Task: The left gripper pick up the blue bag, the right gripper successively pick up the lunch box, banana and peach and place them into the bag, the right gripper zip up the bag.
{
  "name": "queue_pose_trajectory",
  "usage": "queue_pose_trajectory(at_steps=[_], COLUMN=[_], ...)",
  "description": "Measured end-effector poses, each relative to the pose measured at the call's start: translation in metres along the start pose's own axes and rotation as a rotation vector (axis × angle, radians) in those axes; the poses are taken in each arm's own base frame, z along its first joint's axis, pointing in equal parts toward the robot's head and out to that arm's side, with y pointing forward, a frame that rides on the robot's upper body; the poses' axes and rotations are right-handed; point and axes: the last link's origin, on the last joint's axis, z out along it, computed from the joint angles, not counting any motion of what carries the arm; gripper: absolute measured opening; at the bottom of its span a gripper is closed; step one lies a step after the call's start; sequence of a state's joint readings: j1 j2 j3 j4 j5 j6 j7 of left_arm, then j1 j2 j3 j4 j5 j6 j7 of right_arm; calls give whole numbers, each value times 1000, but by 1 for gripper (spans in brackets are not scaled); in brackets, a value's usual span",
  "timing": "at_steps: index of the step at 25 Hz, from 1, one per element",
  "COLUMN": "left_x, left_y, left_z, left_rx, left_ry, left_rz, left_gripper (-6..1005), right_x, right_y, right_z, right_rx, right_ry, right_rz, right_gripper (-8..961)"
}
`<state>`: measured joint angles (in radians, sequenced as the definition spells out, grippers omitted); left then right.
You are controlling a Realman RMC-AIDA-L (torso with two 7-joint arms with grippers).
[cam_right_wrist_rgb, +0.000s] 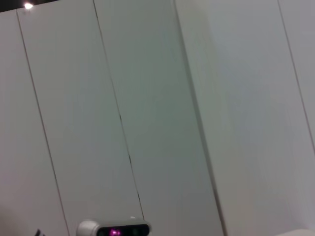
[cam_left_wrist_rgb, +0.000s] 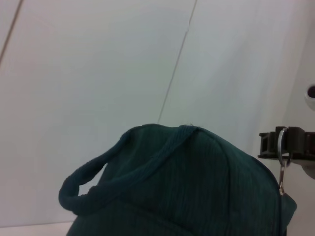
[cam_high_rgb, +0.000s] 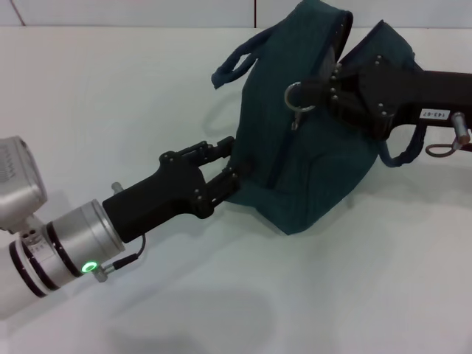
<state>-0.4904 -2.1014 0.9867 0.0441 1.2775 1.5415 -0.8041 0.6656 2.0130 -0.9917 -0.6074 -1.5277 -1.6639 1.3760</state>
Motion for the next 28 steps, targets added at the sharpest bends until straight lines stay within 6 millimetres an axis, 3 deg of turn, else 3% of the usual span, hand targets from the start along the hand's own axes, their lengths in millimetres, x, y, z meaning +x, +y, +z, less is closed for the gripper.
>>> queue_pose_trajectory(at_steps=[3,9,13,21,28], left_x=[-1,-1,-3,-4,-8], left_y=[1,1,2,5,8], left_z=[3,6,4,4,1], left_rx=[-13,-19,-21,-32,-46], left_ry=[-15,-20,-28,-30,-45], left_rz=[5,22,29,47,43], left_gripper=[488,271,122,89,73], right_x=[0,2,1,8,11], right_y=[2,6,0,-18,-23], right_z=[-1,-7,-21,-37,-40], right_rx=[-11,-14,57,233,279], right_ry=[-5,-14,-56,-130,-152], right_rz=[2,9,19,102,127], right_gripper=[14,14,14,14,14])
